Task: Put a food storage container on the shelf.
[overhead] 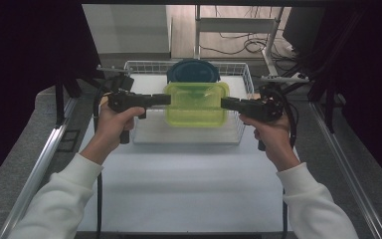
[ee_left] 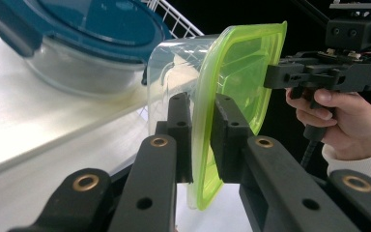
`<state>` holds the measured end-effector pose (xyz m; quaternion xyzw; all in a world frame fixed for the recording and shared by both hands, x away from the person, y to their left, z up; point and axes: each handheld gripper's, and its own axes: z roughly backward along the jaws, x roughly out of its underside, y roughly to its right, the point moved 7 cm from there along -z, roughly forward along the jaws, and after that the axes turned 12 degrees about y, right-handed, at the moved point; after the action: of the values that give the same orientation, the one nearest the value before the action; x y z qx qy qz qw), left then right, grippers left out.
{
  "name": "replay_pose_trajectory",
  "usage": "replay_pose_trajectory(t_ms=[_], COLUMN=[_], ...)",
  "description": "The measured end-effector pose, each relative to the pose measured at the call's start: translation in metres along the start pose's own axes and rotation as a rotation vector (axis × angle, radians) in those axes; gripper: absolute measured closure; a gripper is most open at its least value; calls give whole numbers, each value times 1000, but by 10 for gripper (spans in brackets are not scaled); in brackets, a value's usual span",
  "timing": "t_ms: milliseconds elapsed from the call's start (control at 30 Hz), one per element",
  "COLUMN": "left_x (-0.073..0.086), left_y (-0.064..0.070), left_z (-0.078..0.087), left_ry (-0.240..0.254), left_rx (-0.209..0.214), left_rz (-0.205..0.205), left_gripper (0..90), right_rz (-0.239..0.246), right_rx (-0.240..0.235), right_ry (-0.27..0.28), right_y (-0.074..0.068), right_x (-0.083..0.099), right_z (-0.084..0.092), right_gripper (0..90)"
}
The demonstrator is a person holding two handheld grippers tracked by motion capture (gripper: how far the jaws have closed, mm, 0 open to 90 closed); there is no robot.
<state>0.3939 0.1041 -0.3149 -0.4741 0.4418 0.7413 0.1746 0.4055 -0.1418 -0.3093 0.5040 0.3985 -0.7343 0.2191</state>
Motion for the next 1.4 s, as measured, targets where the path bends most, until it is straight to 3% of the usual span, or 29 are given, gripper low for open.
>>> replay_pose_trajectory(t_ms=[300,767,1033,1233,1400], left_x=[-23,-61,-75,-77,-76], left_y=[3,-3,-19,-41,-51], left_z=[-1,-8,-19,-34,-40], left_ry=[8,19,9,-9,-13], left_rx=[-8,-17,-29,-40,-52], left_rz=[-25,-20,26,99,117], left_gripper=[800,800,802,802,804], right_rz=[14,18,-1,-77,-104], right_rx=[-4,6,26,44,63], right_ry=[19,23,-1,-46,-66], right_y=[-1,6,18,40,49], right_x=[-22,-59,-75,-78,-74], right_z=[-3,-17,-32,-49,-56], right_gripper=[781,786,788,788,788])
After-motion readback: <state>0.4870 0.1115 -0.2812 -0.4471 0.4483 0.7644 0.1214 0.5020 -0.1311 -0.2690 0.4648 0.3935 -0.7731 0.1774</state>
